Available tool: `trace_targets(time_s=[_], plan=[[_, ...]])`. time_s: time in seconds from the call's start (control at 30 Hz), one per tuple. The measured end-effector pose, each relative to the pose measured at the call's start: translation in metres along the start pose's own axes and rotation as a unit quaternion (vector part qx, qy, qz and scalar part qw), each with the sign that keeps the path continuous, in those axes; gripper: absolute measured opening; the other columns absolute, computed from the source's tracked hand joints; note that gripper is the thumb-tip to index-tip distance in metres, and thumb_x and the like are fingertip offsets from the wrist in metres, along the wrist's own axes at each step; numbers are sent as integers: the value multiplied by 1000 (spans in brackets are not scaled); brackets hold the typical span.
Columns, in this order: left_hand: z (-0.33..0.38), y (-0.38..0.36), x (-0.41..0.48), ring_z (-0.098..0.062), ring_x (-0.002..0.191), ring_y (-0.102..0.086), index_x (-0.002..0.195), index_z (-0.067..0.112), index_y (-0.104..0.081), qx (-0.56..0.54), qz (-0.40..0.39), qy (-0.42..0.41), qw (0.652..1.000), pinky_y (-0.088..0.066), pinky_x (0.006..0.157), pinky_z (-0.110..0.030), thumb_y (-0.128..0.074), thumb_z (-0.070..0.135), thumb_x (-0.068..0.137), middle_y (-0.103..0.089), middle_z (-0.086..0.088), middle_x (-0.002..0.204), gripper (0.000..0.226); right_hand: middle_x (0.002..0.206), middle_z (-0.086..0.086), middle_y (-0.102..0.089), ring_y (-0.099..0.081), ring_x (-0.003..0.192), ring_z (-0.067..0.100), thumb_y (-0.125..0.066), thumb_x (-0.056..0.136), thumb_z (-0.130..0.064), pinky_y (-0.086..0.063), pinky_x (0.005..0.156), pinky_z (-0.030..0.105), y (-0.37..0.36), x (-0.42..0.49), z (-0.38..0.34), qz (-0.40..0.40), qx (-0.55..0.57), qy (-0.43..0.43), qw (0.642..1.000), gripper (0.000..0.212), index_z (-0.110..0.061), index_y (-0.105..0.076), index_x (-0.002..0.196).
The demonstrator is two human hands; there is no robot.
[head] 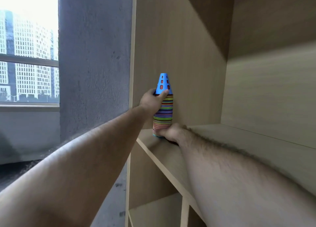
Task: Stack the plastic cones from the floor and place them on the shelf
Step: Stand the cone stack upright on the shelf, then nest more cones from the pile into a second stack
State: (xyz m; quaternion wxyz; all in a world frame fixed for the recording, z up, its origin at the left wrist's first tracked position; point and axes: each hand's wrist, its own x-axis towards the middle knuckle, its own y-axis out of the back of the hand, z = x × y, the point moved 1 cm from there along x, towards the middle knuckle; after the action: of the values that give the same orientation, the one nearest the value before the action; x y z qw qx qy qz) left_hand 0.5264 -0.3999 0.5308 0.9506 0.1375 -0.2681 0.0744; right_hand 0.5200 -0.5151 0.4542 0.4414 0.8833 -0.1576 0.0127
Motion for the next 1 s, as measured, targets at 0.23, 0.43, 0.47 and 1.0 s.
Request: trace_targets(time_s=[0.23,0.43,0.47,1.0], plan=[[-7,61,-53,-13,116,-57,143,24,-51,150,16,-86,985,-55,90,-32,-62,59,95,-55,6,136,61,110,5,-63,-57,105,27,-55,89,-55,-44,86,37,44,-49,-17,341,15,223,913,44,-16,-59,107],[-42,166,-138,-15,97,-58,119,22,-64,282,101,-156,941,-52,90,-35,-70,33,96,-60,6,111,26,93,3,-62,-57,88,28,-53,93,-28,-41,69,36,-17,-132,-93,248,86,407,875,13,-16,-55,89],[-54,186,-160,-14,92,-57,116,21,-65,295,121,-149,936,-52,89,-36,-71,28,94,-59,7,107,24,95,4,-62,-58,90,30,-52,94,-26,-39,69,36,-42,-154,-102,202,105,421,878,11,-16,-55,92],[-311,247,-645,-17,97,-64,114,17,-69,334,104,281,894,-53,90,-43,-62,30,85,-68,4,105,32,100,4,-62,-55,96,26,-38,94,-31,-45,85,43,-421,-509,109,-295,184,341,873,32,-13,-62,105]])
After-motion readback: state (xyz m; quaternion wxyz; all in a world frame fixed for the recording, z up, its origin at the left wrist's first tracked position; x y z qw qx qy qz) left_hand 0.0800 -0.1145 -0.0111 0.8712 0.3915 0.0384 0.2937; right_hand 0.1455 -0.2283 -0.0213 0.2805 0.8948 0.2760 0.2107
